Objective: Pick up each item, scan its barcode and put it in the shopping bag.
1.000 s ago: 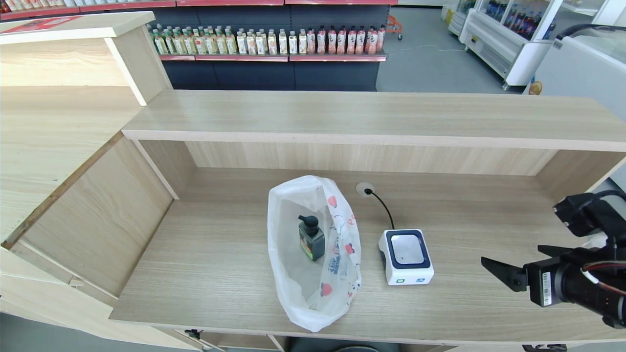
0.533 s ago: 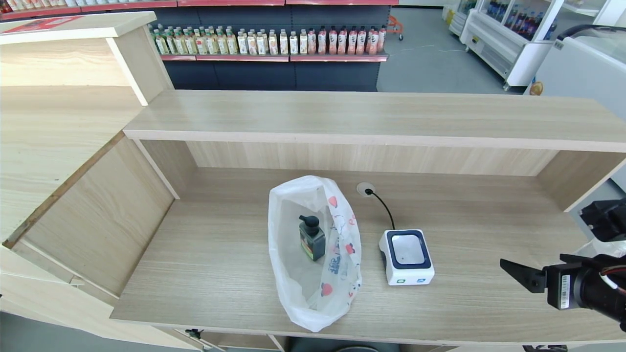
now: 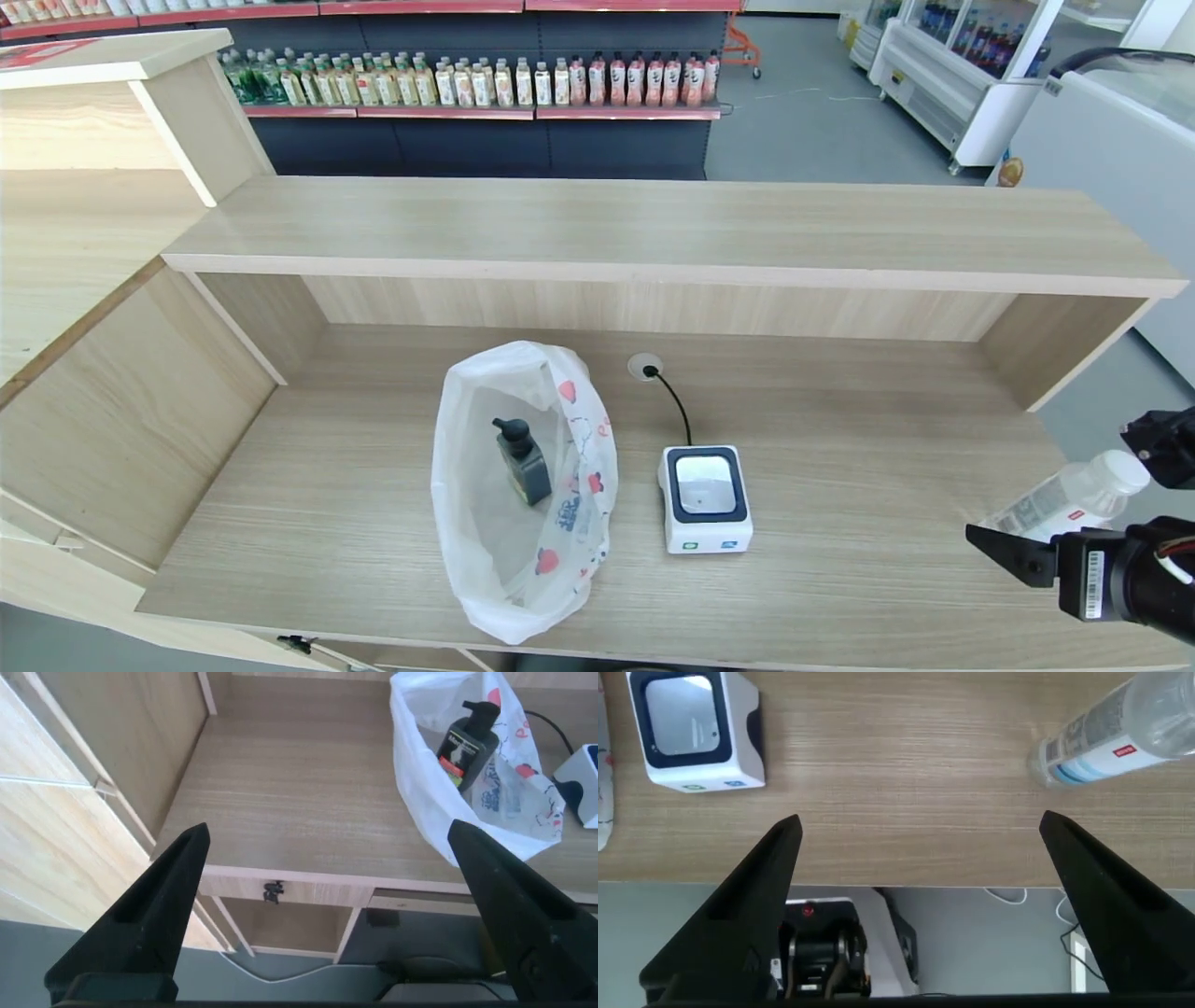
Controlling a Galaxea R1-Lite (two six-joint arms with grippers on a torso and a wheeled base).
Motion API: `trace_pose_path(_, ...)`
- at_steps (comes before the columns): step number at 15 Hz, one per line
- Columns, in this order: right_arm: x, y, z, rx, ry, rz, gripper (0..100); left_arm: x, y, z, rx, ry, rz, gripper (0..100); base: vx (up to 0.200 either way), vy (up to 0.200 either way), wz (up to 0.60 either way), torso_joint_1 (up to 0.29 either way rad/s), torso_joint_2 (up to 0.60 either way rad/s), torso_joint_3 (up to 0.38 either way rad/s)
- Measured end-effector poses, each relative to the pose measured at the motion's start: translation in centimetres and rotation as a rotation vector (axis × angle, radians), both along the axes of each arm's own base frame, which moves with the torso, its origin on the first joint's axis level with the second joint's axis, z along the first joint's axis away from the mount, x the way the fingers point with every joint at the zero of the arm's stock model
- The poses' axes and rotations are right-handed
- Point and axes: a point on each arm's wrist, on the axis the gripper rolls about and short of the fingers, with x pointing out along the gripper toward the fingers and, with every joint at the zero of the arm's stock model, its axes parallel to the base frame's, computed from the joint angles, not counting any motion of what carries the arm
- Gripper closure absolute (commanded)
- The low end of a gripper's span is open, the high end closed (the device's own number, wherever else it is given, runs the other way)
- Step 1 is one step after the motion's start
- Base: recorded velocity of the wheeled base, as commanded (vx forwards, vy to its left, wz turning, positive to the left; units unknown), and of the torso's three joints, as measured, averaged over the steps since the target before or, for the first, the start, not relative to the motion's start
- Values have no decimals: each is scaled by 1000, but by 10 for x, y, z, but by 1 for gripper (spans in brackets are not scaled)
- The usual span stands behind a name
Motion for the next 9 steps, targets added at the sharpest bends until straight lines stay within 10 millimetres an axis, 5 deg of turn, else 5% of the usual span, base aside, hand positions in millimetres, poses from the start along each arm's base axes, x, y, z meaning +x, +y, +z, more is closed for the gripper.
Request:
trace_pose_path(4,-1,6,6,67,-21,31,0,0,0,0,0,0,0,0,0,-200,0,1,1,1)
trace_pose_path(9,-5,8,6,68,-12,48,0,0,0,0,-1,0,-1,0,0,0,0,0,0,0)
